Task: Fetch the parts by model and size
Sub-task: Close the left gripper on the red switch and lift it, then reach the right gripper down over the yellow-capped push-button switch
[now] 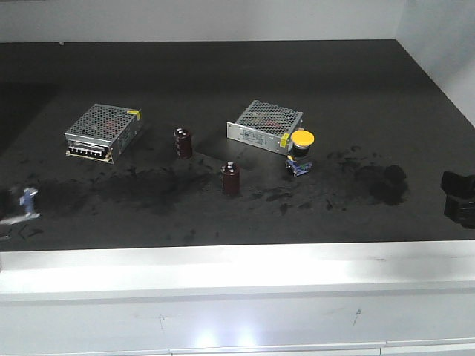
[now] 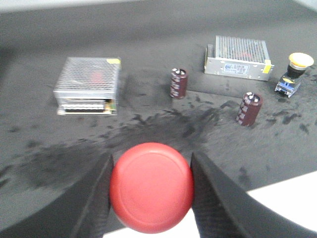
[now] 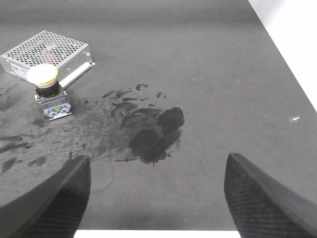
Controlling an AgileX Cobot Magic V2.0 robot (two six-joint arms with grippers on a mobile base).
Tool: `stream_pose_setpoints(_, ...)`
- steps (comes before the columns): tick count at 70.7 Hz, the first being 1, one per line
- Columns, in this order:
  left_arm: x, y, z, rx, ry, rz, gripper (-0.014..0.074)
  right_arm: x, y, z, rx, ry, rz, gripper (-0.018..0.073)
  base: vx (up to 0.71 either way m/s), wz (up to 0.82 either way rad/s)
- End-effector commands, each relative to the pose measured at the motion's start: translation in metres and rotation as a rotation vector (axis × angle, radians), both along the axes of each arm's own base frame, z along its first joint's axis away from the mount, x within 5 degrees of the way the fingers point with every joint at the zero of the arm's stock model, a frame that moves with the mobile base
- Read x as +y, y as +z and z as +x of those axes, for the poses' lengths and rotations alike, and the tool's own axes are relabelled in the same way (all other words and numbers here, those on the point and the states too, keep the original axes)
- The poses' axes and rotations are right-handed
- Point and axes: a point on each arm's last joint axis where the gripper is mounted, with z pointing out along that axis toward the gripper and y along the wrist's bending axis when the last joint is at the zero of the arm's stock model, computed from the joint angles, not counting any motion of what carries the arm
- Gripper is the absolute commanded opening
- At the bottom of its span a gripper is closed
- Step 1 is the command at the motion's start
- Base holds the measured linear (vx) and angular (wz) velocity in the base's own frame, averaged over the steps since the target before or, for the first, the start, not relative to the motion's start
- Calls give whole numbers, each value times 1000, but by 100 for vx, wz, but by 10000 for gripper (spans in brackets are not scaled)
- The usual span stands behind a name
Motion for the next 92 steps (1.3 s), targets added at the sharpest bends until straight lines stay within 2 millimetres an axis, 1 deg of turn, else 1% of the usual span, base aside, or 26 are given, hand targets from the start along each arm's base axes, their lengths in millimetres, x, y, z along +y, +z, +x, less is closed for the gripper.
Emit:
stream_pose_setpoints(1,6,4,-19,-138,-24,-29,-6,-1,17,4,-110,-4,-12,542,0,0)
stream_pose_setpoints(8,12,-9,-36,-172,-22,-47,-6,-1,17,4,-110,-4,-12,542,0,0)
stream_pose_setpoints(14,18,-15,-50,-223,-21,-67,-6,-1,17,4,-110,-4,-12,542,0,0)
stream_pose_setpoints(22,24,-16,-64,-275,-16,-87,-6,-1,17,4,-109,-18,23,542,0,0)
stream_pose_setpoints(29,26,-14,-68,-306,-12,-80,-6,-1,19,4,-119,-19,26,542,0,0)
stream_pose_setpoints(35,27,-15,-69,-304,-11,-78,-6,0,25,6,-133,-12,19,542,0,0)
stream_pose_setpoints(43,27,-15,-69,-298,-9,-77,-6,14,34,17,-125,87,-38,542,0,0)
stream_pose_setpoints(49,27,-15,-69,-298,-9,-77,-6,31,39,32,-99,178,-66,542,0,0)
stream_pose_setpoints(57,27,-15,-69,-298,-9,-77,-6,49,43,59,-46,238,-65,542,0,0)
stream_pose_setpoints(76,27,-15,-69,-298,-9,-77,-6,85,53,126,93,313,-70,542,0,0)
stream_pose_setpoints(84,27,-15,-69,-298,-9,-77,-6,101,58,150,137,345,-74,542,0,0)
stream_pose_setpoints(85,27,-15,-69,-298,-9,-77,-6,103,61,153,135,350,-74,542,0,0)
stream_pose_setpoints(86,27,-15,-69,-298,-9,-77,-6,105,59,156,148,354,-76,542,0,0)
stream_pose_setpoints(92,27,-15,-69,-298,-9,-77,-6,117,59,172,177,375,-82,542,0,0)
